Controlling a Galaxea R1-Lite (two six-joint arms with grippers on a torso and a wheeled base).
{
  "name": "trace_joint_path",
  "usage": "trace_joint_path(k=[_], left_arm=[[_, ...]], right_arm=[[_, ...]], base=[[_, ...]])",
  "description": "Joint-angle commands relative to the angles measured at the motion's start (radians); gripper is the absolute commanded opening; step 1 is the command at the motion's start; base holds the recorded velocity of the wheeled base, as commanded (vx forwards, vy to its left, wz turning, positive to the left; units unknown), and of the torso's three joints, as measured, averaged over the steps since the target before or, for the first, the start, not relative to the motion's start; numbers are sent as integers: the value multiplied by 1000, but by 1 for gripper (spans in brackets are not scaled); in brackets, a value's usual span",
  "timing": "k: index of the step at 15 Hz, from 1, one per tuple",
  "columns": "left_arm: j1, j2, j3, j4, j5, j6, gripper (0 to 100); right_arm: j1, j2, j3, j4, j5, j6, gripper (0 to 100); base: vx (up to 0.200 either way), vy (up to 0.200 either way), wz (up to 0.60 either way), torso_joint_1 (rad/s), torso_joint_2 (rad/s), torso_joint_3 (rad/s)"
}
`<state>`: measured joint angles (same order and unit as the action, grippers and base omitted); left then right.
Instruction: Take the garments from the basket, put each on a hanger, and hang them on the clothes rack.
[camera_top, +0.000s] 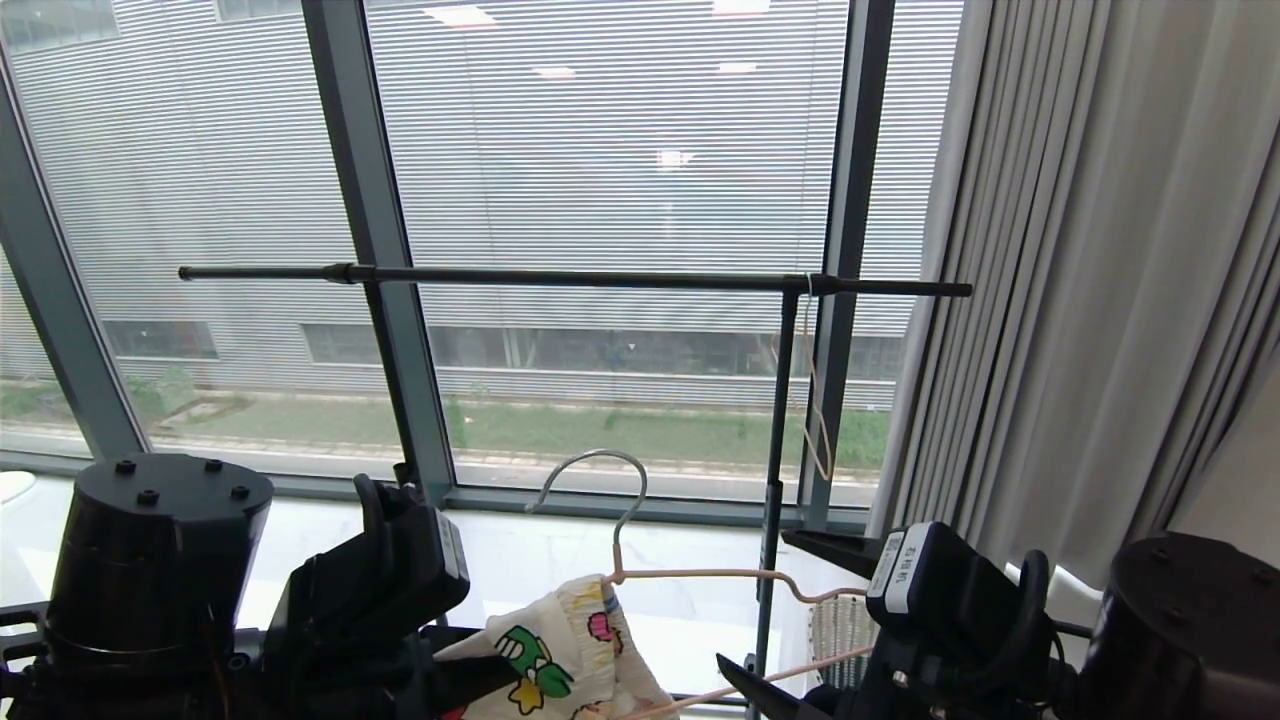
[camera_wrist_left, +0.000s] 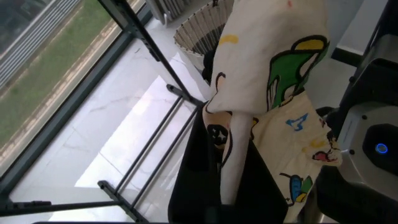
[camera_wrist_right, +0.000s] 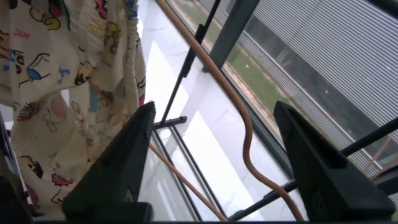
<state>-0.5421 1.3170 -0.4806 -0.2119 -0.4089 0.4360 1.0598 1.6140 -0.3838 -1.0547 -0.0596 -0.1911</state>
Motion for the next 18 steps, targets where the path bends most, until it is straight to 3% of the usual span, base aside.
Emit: trace_joint_path(k=[1, 4, 6, 7, 12, 15, 18], left_arm=[[34, -7, 24, 0, 4, 21, 0], [90, -25, 54, -1, 48, 17, 0], [171, -24, 45, -3, 52, -51, 0], [195, -25, 16, -23, 58, -121, 0], [186, -25, -7, -155, 104, -149, 0], [140, -30, -15, -198, 105, -117, 0], [100, -30, -41, -201, 105, -105, 0]], right_arm=[[-24, 1, 0, 1, -9, -1, 100], [-41, 1, 8, 1, -11, -13, 100], [-35, 3, 11, 1, -5, -8, 100], [-34, 6, 19, 1, -2, 7, 100], [20, 73, 11, 2, -2, 196, 100], [49, 184, -93, 5, -5, 458, 100], [25, 267, -165, 7, -6, 495, 100]], base=[[0, 0, 0, 0, 0, 0], [0, 0, 0, 0, 0, 0], [0, 0, 0, 0, 0, 0], [0, 0, 0, 0, 0, 0], [0, 0, 0, 0, 0, 0], [0, 0, 0, 0, 0, 0], [0, 0, 0, 0, 0, 0]])
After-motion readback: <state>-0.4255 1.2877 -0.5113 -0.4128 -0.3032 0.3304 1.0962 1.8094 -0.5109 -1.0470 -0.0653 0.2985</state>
